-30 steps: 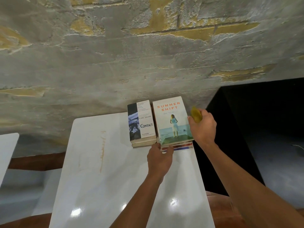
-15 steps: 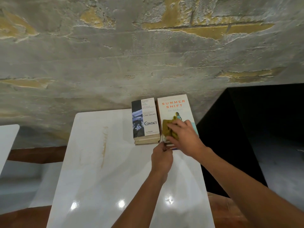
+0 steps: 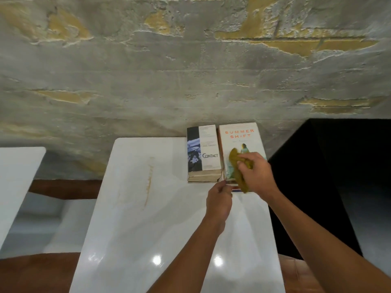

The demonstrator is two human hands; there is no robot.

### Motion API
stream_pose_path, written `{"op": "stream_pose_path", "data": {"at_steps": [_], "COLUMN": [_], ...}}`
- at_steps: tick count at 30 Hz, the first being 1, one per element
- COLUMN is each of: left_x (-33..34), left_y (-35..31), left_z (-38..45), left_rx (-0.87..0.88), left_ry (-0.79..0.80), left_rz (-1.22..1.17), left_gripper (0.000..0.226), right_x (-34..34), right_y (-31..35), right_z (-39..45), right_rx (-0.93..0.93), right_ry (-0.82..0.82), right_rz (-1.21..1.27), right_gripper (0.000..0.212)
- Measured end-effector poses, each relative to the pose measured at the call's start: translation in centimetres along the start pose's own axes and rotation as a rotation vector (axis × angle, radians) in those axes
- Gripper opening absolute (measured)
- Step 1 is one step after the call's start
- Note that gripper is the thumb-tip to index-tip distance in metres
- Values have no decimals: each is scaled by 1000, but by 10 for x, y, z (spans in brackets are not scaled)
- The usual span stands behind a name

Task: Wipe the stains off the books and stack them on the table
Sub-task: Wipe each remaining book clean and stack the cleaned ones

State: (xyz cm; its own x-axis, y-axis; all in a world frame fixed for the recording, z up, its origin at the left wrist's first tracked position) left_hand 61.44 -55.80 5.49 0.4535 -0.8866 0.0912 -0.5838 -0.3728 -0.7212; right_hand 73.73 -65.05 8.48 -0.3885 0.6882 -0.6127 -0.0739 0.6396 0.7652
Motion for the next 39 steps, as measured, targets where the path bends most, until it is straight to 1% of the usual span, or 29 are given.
{"op": "stream_pose_path", "data": {"at_steps": [2,3,5,7,9,11,12,14,15,17,19,20,21,23,26,29,32,34,36,37,39], "left_x": [-18,-33,-77,-130,-183,-227,-251,-289,-310,-337,-355,-359,-362,-369,-382,-381,-380,-383,-386,-387,-388], "left_y": [6,11,23,37,51,62,68,75,79,85,93,96,97,96,98,99,98,102,107,108,110], "left_z": [-10,-17,-30,-39,-44,-45,-44,-39,-36,-30,-27,-27,-26,-25,-20,-16,-17,-18,-20,-21,-21], "left_rx": [79,126,209,224,168,107,62,-29,-65,-95,-130,-145,-154,-185,-231,-222,-209,-213,-212,-205,-194], "left_ry": [-72,-136,-319,-528,-707,-796,-809,-764,-704,-524,-359,-313,-291,-269,-232,-201,-211,-214,-211,-207,-205], "left_rz": [3,12,71,181,302,464,558,728,779,857,984,1068,1143,1226,1242,1254,1249,1242,1234,1230,1221], "left_gripper": [20,21,22,21,20,25,35,65,82,114,135,142,146,150,155,156,156,156,155,154,153], "right_x": [-7,-6,8,37,80,125,150,190,213,248,277,287,296,308,324,325,327,337,354,363,383], "right_y": [10,22,55,86,102,98,96,87,84,79,77,79,79,81,92,112,127,134,140,142,143], "right_z": [-14,-24,-48,-70,-84,-91,-93,-95,-95,-99,-112,-117,-119,-106,-65,-1,68,92,84,70,20], "right_rx": [6,-32,-163,-301,-401,-396,-379,-359,-350,-354,-414,-475,-532,-544,-476,-412,-287,-183,-154,-186,-343], "right_ry": [-107,-114,-68,34,159,281,343,421,457,497,520,518,508,474,343,257,251,277,285,305,385], "right_rz": [205,237,200,131,46,-8,-29,-99,-142,-247,-338,-404,-486,-601,-661,-692,-759,-797,-815,-817,-771], "right_gripper": [18,16,26,29,27,23,22,22,24,27,26,26,30,38,36,39,46,49,52,54,54]}}
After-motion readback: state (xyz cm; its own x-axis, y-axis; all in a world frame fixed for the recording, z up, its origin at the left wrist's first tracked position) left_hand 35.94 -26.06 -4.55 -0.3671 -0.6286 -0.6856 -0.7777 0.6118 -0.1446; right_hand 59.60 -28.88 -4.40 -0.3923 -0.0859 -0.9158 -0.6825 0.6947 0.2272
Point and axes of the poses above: each hand's wrist, its own z-axis towards the middle knuckle, its own x-axis out of the palm, y = z × x, the point moved 5 cm from there along z, towards the middle knuckle, and after that the axes turned 7 degrees about y, right-handed, at the moved point
